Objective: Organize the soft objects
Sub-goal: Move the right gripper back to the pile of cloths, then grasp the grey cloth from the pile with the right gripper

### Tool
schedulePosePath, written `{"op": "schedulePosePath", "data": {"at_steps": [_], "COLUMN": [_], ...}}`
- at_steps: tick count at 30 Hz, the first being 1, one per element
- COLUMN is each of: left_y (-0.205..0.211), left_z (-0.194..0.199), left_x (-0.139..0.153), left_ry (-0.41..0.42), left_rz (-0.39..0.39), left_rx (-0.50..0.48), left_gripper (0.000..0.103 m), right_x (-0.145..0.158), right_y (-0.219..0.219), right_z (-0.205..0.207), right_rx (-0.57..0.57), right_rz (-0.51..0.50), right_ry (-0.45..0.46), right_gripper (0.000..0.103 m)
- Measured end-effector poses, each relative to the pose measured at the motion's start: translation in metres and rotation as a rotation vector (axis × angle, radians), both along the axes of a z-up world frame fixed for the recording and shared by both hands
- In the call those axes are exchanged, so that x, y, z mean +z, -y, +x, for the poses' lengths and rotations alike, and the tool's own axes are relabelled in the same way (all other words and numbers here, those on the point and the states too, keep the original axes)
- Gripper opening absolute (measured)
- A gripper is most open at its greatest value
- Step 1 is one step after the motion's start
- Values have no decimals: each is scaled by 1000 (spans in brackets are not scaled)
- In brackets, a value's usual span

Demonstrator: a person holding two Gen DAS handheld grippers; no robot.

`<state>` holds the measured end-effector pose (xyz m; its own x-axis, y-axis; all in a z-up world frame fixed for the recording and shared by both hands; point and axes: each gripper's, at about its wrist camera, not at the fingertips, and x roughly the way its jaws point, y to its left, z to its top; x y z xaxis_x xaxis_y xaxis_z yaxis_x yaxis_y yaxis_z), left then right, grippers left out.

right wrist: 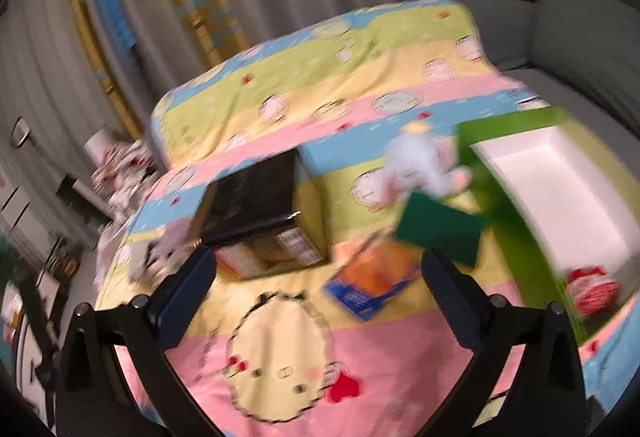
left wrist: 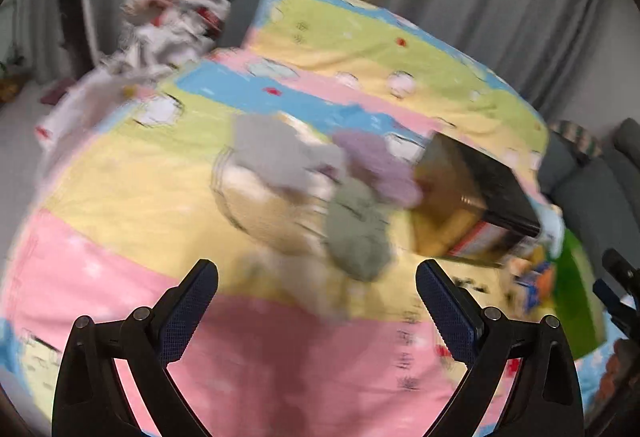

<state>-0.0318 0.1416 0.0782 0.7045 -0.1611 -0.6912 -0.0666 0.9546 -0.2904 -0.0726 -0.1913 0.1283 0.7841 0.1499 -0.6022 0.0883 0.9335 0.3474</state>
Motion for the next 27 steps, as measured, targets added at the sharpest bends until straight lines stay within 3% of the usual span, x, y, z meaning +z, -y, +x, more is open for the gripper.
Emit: {"op": "schedulePosePath", "data": {"at_steps": [2,5,8,11,13,14,15,20,22,23,27], "left_y": [-15,-32,-44,-55,-58,-58,-59,-71,-77,-79,-90], "left_z": [-3,-2,0,1,0,-1,0,-1,-2,-2,-3], "left_x": [4,0,-8,-12,-11,-10,-9,-9,-9,-9,-8], "left_ry": [16,-1,-43,-62,-51,-52,-53,-61,-62,-62,-65], "left_rz": [36,30,23,-13,-14,-6,-8,-34,-51,-61,-85], "left_rx": [36,61,72,89,76,81,88,108,118,121,143], "left_gripper": [99,99,99,99,88,80,78,78,78,78,78], "right_x": [-6,-9,-10,-10,-9,-9,-9,-11,-16,-20,-39], "right_y": [-22,-57,-93,-131,-162,-173,-186,-241,-260,-273,-291], "right_z": [10,26,40,59,75,81,90,132,149,158,181], "right_rx": [77,189,265,329,372,387,407,461,466,462,450], "right_rz": [40,93,125,123,115,112,105,32,-12,-39,-107], "right_ry": [-32,-73,-100,-129,-144,-152,-161,-206,-230,-239,-262], "right_gripper": [102,97,88,69,58,57,57,60,76,78,77]}}
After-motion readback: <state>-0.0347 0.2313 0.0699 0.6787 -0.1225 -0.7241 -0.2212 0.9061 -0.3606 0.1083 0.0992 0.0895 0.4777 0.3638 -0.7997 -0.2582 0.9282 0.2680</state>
